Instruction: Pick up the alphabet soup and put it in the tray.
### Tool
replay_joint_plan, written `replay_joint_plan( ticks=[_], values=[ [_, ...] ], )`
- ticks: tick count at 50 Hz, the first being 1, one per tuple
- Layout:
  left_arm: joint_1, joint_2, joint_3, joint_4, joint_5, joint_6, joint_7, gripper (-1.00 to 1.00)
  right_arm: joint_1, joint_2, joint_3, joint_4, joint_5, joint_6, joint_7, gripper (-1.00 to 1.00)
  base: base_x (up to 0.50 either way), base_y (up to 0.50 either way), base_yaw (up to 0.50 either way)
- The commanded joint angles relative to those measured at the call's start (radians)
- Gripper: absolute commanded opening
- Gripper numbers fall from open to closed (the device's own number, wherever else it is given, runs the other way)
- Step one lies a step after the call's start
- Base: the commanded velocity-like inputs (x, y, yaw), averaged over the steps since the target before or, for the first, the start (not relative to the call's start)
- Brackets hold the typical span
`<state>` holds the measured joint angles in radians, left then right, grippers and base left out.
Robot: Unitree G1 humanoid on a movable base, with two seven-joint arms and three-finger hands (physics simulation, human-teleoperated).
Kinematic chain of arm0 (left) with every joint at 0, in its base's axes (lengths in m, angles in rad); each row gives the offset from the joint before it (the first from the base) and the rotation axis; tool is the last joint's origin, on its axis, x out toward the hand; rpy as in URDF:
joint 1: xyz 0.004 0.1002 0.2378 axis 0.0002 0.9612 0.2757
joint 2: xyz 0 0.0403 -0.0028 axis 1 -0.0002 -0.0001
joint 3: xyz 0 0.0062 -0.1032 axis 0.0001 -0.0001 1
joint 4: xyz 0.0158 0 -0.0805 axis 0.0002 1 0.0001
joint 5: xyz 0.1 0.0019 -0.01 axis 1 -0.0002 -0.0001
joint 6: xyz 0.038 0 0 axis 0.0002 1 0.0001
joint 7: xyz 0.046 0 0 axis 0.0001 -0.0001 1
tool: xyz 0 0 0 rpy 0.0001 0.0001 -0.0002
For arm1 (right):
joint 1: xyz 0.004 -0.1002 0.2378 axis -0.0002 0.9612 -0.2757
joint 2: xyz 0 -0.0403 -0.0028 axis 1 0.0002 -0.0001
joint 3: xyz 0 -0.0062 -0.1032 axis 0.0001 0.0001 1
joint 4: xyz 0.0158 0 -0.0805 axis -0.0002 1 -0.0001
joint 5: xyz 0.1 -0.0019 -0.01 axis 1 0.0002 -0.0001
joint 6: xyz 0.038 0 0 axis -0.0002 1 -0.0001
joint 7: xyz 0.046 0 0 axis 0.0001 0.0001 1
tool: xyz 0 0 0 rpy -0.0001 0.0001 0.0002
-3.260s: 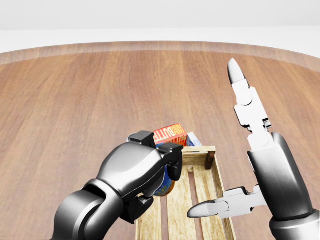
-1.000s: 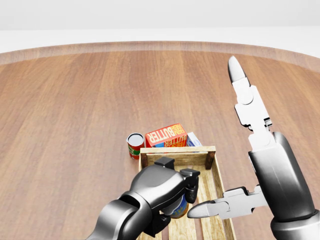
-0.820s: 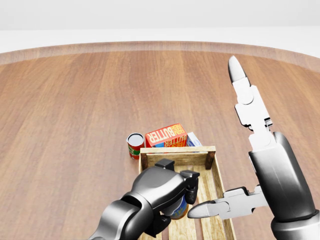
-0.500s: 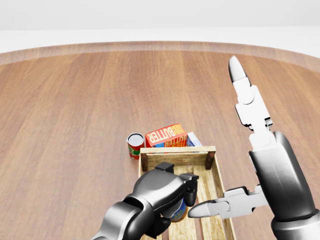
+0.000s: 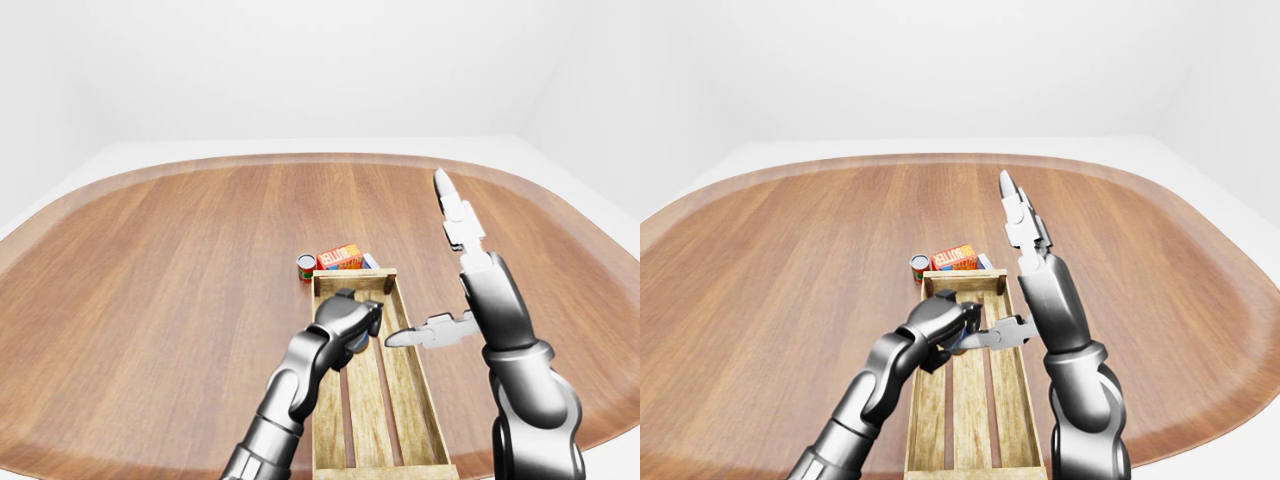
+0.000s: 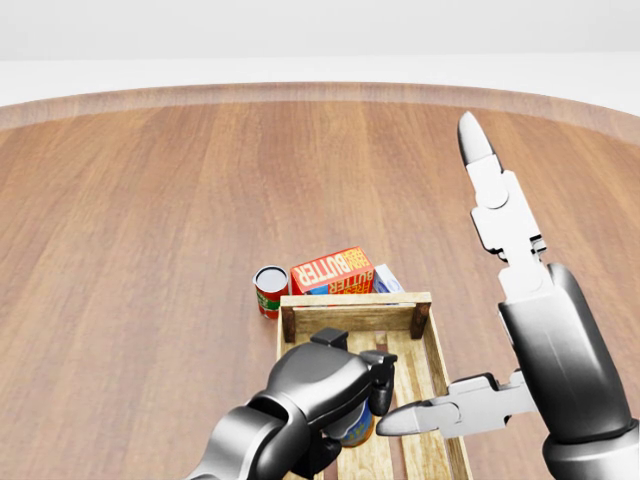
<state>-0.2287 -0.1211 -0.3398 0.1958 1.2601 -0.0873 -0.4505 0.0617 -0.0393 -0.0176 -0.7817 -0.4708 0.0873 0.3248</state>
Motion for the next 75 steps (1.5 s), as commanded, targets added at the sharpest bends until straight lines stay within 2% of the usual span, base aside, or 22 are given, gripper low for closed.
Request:
replay_joint_plan(
  ticks=[1, 15, 75],
  values=[
    [-0.004, -0.003, 0.004, 0.002, -0.017, 0.000, 0.017, -1.00, 0.002, 0.000, -0.001, -0.002, 0.000, 0.000, 0.000, 1.00, 0.00, 0.00, 0.00],
    [-0.008, -0.006, 0.000, 0.043, -0.009, 0.000, 0.037, -1.00, -0.001, 0.000, 0.002, -0.004, -0.003, 0.000, 0.001, 1.00, 0.00, 0.00, 0.00],
    [-0.012, -0.014, -0.007, 0.069, 0.007, 0.000, 0.038, -1.00, -0.003, 0.001, 0.002, -0.016, -0.004, 0.000, 0.005, 1.00, 0.00, 0.00, 0.00]
  ],
)
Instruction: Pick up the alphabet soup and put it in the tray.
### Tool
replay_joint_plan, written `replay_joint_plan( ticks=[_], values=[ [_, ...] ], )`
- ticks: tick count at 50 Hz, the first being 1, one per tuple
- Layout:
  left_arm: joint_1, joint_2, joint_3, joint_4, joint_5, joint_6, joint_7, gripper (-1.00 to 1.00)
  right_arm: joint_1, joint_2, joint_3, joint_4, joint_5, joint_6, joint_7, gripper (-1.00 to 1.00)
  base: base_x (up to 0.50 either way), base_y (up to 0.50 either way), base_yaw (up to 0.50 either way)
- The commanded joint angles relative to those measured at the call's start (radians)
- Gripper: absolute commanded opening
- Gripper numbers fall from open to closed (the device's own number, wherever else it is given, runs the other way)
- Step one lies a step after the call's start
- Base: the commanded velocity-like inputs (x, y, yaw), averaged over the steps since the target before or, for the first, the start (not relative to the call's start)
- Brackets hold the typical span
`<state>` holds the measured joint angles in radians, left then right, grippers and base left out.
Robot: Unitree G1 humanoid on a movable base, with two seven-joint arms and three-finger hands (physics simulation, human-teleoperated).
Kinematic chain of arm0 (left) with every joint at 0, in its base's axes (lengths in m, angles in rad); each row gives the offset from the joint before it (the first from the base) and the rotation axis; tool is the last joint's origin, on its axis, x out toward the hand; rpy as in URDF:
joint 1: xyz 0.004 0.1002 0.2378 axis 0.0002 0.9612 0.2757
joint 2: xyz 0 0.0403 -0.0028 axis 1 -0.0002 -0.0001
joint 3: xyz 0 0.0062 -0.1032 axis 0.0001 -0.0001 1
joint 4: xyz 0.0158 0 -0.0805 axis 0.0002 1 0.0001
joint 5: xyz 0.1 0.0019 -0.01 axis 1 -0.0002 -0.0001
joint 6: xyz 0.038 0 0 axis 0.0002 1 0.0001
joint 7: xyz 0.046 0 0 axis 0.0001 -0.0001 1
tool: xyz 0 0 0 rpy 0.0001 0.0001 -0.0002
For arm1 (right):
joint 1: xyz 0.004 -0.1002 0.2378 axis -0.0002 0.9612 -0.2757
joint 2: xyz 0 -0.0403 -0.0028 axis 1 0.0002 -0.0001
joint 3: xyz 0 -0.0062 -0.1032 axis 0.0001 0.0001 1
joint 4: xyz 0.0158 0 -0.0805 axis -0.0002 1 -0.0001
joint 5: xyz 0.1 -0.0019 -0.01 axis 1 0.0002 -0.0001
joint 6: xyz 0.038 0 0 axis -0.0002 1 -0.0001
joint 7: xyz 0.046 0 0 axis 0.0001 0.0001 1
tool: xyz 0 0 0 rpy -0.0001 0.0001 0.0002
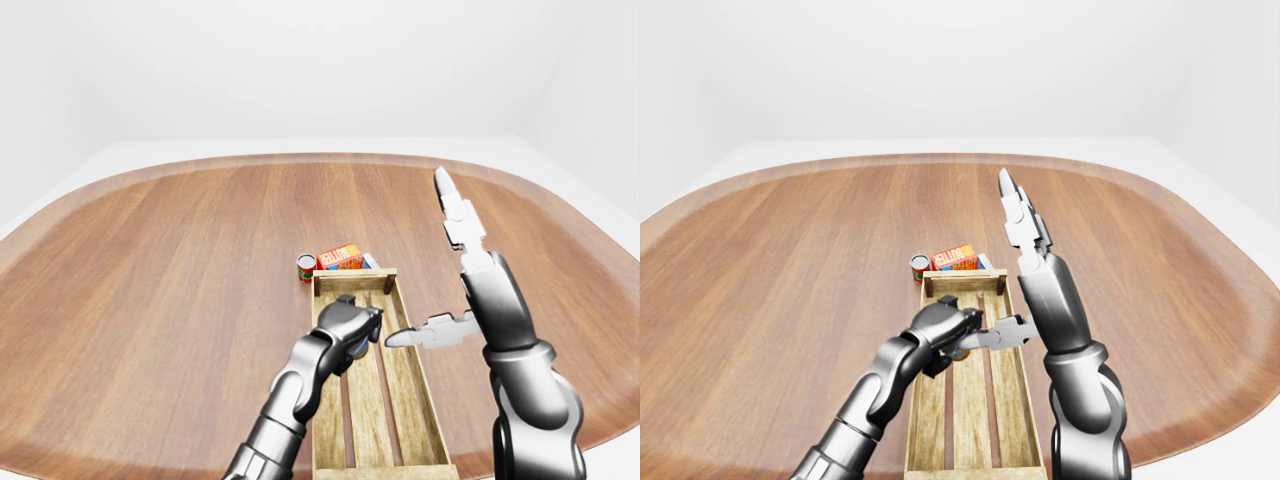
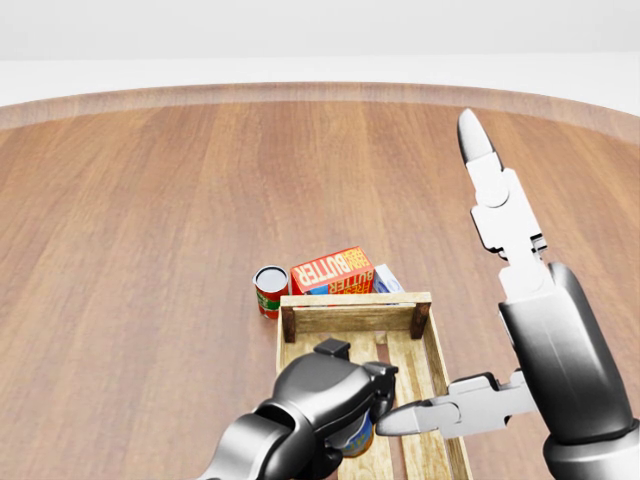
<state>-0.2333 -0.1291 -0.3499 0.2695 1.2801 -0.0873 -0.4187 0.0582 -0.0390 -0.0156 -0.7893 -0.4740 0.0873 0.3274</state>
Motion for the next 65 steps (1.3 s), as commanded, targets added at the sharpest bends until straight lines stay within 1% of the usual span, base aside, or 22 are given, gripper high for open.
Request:
replay_joint_plan(
  ticks=[1, 16, 17, 18, 19, 20, 22, 36, 38, 39, 42, 46, 47, 51, 59, 65],
  values=[
    [-0.008, -0.007, 0.003, -0.003, -0.013, 0.000, 0.005, -1.00, 0.001, 0.000, 0.000, -0.010, -0.001, 0.000, 0.003, 1.00, 0.00, 0.00, 0.00],
    [-0.008, -0.012, 0.002, 0.024, -0.003, 0.000, 0.021, -1.00, 0.002, 0.000, 0.000, -0.010, 0.000, 0.000, 0.003, 1.00, 0.00, 0.00, 0.00],
    [-0.011, -0.013, 0.003, 0.021, -0.003, 0.000, 0.029, -0.86, 0.001, 0.000, 0.000, -0.010, 0.000, 0.000, 0.003, 1.00, 0.00, 0.00, 0.00],
    [-0.011, -0.013, 0.004, 0.019, -0.002, 0.000, 0.043, -0.62, 0.001, 0.000, 0.000, -0.010, 0.000, 0.000, 0.003, 1.00, 0.00, 0.00, 0.00],
    [-0.014, -0.013, 0.005, 0.025, -0.017, 0.000, 0.009, 0.76, 0.001, 0.000, 0.001, -0.009, -0.001, 0.000, 0.003, 1.00, 0.00, 0.00, 0.00],
    [-0.023, -0.013, 0.007, 0.037, -0.005, 0.000, 0.026, 1.00, 0.001, 0.000, 0.000, -0.008, -0.001, 0.000, 0.002, 1.00, 0.00, 0.00, 0.00],
    [-0.023, -0.014, 0.007, 0.033, -0.009, 0.000, 0.015, 1.00, 0.001, 0.000, 0.001, -0.007, -0.001, 0.000, 0.002, 1.00, 0.00, 0.00, 0.00],
    [-0.016, -0.010, 0.010, -0.006, -0.008, 0.000, 0.020, 1.00, 0.000, 0.000, 0.001, -0.006, -0.001, 0.000, 0.001, 1.00, 0.00, 0.00, 0.00],
    [-0.023, -0.005, 0.021, -0.008, -0.016, 0.000, 0.022, 1.00, 0.000, 0.000, 0.000, -0.009, -0.001, 0.000, 0.002, 1.00, 0.00, 0.00, 0.00],
    [-0.032, 0.001, 0.039, -0.019, -0.030, 0.000, 0.019, 1.00, 0.000, 0.000, 0.000, -0.012, -0.001, 0.000, 0.003, 1.00, 0.00, 0.00, 0.00],
    [-0.037, 0.013, 0.053, -0.039, -0.048, 0.000, 0.011, 1.00, 0.001, 0.000, 0.002, -0.009, -0.003, 0.000, 0.001, 1.00, 0.00, 0.00, 0.00],
    [-0.034, 0.017, 0.060, -0.069, -0.077, 0.000, 0.007, 1.00, 0.001, 0.001, 0.005, -0.005, -0.005, 0.000, 0.000, 1.00, 0.00, 0.00, 0.00],
    [-0.030, 0.012, 0.070, -0.084, -0.103, 0.000, 0.002, 1.00, 0.000, 0.000, 0.005, -0.004, -0.005, 0.000, 0.000, 1.00, 0.00, 0.00, 0.00],
    [-0.027, 0.030, 0.071, -0.111, -0.104, 0.000, 0.000, 1.00, -0.001, 0.001, 0.004, -0.002, -0.004, 0.000, 0.000, 1.00, 0.00, 0.00, 0.00],
    [-0.043, 0.060, 0.109, -0.123, -0.130, 0.000, -0.001, 1.00, -0.002, 0.000, 0.004, -0.001, -0.005, 0.000, -0.001, 1.00, 0.00, 0.00, 0.00],
    [-0.050, 0.071, 0.126, -0.148, -0.147, 0.000, -0.010, 1.00, 0.001, 0.002, 0.013, -0.004, -0.011, 0.000, -0.001, 1.00, 0.00, 0.00, 0.00]
  ],
)
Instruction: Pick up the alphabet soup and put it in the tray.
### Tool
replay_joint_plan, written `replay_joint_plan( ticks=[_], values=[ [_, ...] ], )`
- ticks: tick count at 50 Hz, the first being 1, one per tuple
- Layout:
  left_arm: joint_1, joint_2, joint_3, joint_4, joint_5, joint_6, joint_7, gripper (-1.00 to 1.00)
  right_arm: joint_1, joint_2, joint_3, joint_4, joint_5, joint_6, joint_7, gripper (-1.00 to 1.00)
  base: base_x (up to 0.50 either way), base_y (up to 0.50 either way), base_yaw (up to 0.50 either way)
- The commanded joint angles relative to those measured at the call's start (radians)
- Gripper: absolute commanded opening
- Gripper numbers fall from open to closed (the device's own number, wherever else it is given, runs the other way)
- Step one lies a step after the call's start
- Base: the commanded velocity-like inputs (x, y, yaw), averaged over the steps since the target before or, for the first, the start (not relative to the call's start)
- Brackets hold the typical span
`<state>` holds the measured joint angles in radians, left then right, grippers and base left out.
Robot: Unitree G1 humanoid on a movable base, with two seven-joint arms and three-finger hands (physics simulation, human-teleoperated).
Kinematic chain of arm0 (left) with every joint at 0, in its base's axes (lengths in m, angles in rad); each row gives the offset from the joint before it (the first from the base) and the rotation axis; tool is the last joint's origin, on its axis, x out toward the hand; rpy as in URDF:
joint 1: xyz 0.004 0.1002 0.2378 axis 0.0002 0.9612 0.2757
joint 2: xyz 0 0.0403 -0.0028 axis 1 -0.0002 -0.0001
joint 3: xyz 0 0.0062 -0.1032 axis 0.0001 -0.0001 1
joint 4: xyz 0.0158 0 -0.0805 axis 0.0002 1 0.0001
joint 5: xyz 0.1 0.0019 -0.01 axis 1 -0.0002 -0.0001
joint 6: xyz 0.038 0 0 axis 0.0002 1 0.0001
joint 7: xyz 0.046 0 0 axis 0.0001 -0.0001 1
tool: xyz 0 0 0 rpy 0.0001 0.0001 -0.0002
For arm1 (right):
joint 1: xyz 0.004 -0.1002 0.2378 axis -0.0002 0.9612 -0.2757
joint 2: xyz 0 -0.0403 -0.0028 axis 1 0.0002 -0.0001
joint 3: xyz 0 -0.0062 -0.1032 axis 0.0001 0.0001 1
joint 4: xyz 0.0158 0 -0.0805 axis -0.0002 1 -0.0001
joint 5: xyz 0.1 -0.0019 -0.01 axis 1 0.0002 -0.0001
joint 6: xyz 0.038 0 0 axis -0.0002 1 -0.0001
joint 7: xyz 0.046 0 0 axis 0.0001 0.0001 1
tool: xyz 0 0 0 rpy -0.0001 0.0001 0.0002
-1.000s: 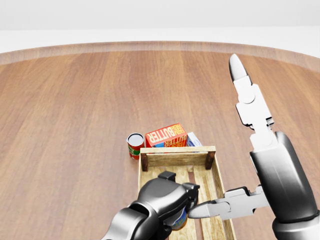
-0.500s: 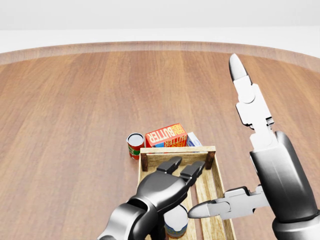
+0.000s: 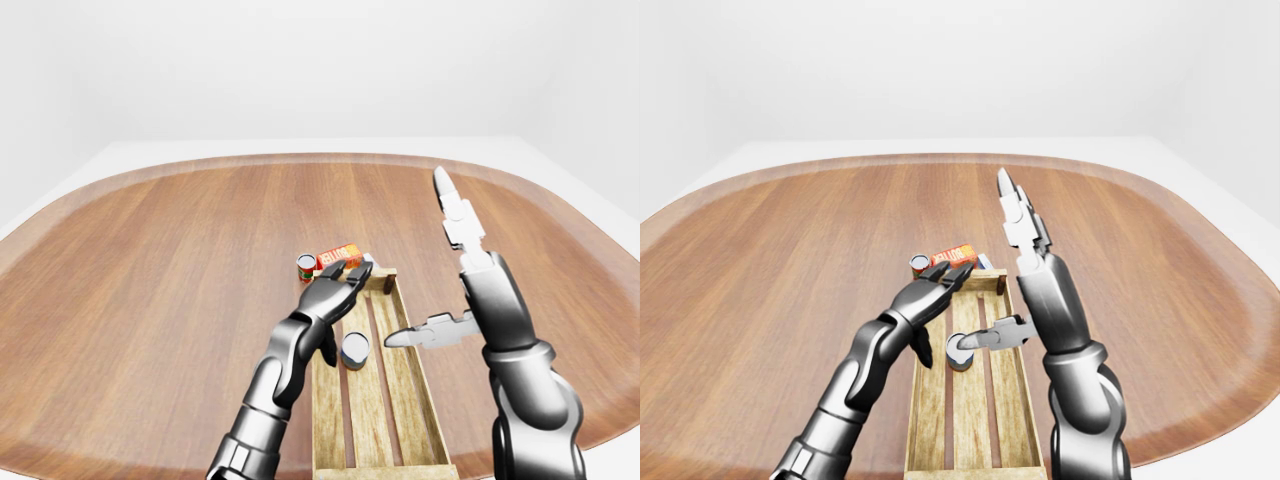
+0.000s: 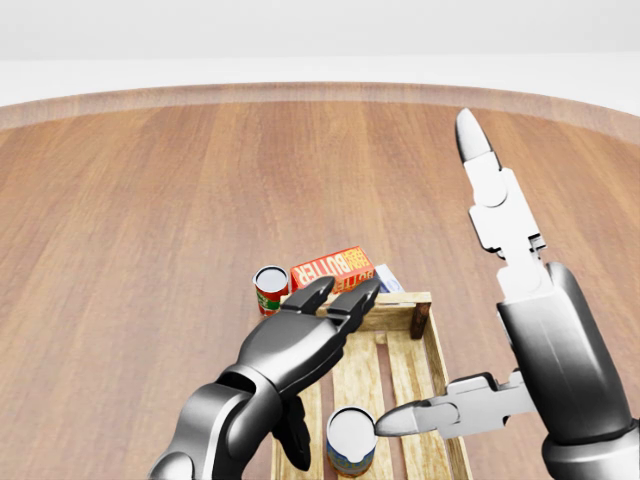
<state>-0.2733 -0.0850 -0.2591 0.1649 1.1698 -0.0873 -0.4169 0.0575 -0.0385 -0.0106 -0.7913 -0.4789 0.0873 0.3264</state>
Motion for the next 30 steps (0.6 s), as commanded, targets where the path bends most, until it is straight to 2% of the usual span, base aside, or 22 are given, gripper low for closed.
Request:
replay_joint_plan(
  ticks=[1, 30],
  values=[
    [-0.010, 0.028, 0.036, -0.047, -0.037, 0.000, -0.011, 1.00, 0.002, 0.001, 0.008, -0.003, -0.006, 0.000, 0.000, 1.00, 0.00, 0.00, 0.00],
    [-0.049, 0.039, 0.064, -0.063, -0.070, 0.000, -0.011, 1.00, 0.001, 0.001, 0.003, 0.002, -0.006, 0.000, -0.003, 1.00, 0.00, 0.00, 0.00]
  ],
)
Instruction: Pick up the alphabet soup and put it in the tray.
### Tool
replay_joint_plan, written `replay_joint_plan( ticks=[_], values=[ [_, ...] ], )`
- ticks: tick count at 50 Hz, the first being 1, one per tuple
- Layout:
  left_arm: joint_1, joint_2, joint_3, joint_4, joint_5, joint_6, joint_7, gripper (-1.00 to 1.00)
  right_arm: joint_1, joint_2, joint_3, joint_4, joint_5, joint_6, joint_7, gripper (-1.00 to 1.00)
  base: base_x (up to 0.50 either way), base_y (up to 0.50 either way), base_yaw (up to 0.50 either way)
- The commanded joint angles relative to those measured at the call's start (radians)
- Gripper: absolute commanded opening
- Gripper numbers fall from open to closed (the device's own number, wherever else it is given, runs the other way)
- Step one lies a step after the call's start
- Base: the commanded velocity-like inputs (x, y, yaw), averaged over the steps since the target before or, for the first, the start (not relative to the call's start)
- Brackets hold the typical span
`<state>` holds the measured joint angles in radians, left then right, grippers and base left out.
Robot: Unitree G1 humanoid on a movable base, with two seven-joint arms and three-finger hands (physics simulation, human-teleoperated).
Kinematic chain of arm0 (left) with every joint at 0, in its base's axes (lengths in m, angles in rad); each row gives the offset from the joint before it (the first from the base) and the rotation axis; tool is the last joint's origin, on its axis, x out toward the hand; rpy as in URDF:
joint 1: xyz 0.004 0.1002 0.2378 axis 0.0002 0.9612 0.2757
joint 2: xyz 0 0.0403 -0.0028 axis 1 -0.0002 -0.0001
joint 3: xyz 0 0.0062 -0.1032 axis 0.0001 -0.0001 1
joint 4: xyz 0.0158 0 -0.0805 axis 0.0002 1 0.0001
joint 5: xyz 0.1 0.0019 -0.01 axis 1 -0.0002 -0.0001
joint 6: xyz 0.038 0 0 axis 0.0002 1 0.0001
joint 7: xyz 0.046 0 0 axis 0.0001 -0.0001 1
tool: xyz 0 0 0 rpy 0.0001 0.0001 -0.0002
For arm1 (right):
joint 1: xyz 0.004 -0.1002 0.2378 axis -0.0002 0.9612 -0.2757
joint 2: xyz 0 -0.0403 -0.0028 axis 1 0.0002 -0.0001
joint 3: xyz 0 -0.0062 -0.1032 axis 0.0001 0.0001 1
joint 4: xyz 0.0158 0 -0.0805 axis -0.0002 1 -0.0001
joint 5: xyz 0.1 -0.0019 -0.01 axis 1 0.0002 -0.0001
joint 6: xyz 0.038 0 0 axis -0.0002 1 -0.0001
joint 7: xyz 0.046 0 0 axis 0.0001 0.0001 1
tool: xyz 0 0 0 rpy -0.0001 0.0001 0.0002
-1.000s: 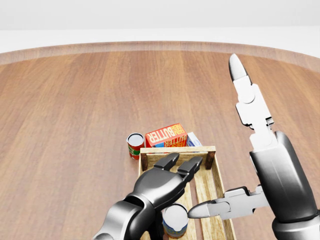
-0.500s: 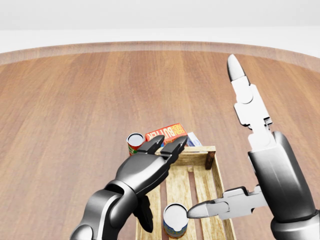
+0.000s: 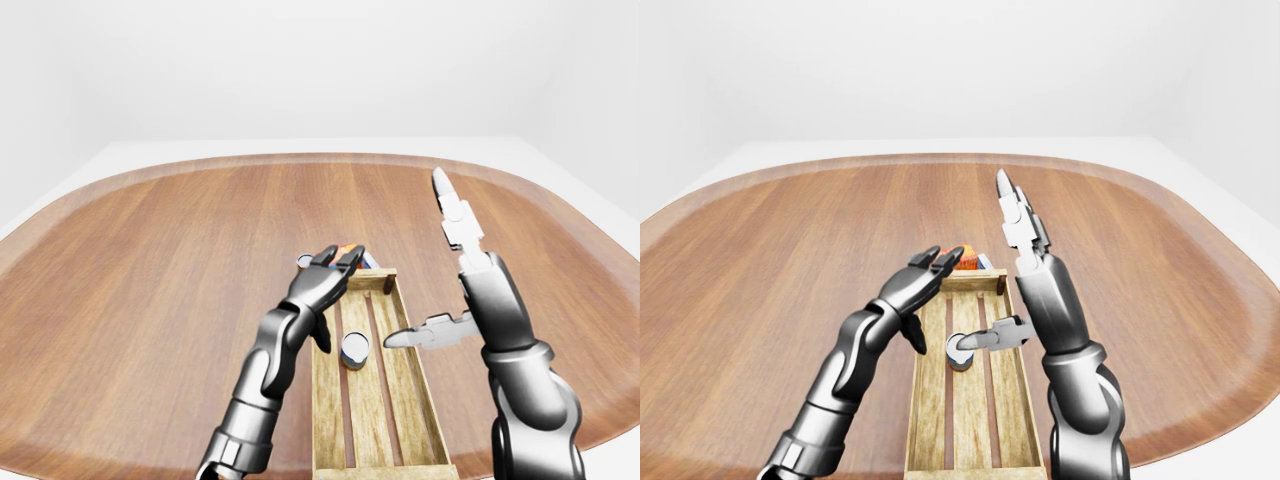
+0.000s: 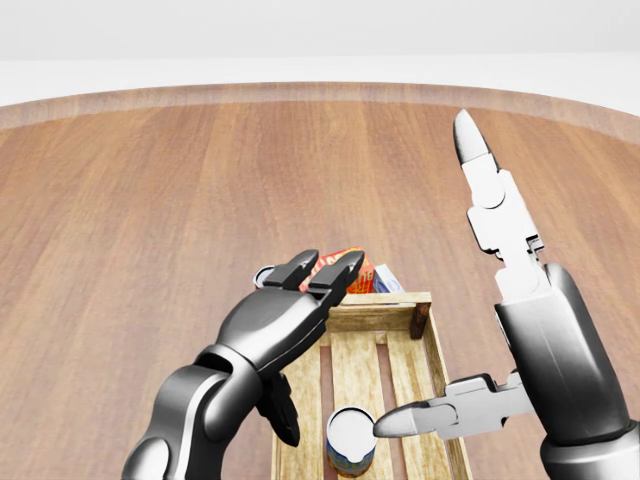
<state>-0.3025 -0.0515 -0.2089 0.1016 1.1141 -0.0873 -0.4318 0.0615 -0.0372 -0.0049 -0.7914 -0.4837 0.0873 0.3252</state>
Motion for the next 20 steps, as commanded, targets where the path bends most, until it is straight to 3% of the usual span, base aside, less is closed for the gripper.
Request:
replay_joint_plan(
  ticks=[1, 20],
  values=[
    [-0.020, 0.006, 0.015, 0.001, -0.017, 0.000, 0.004, 1.00, -0.004, 0.000, -0.003, 0.001, -0.001, 0.000, -0.002, 1.00, 0.00, 0.00, 0.00],
    [-0.033, 0.018, 0.031, -0.004, -0.030, 0.016, 0.062, 1.00, -0.009, 0.000, -0.007, -0.021, 0.008, 0.000, 0.001, 1.00, 0.00, 0.00, 0.00]
  ],
)
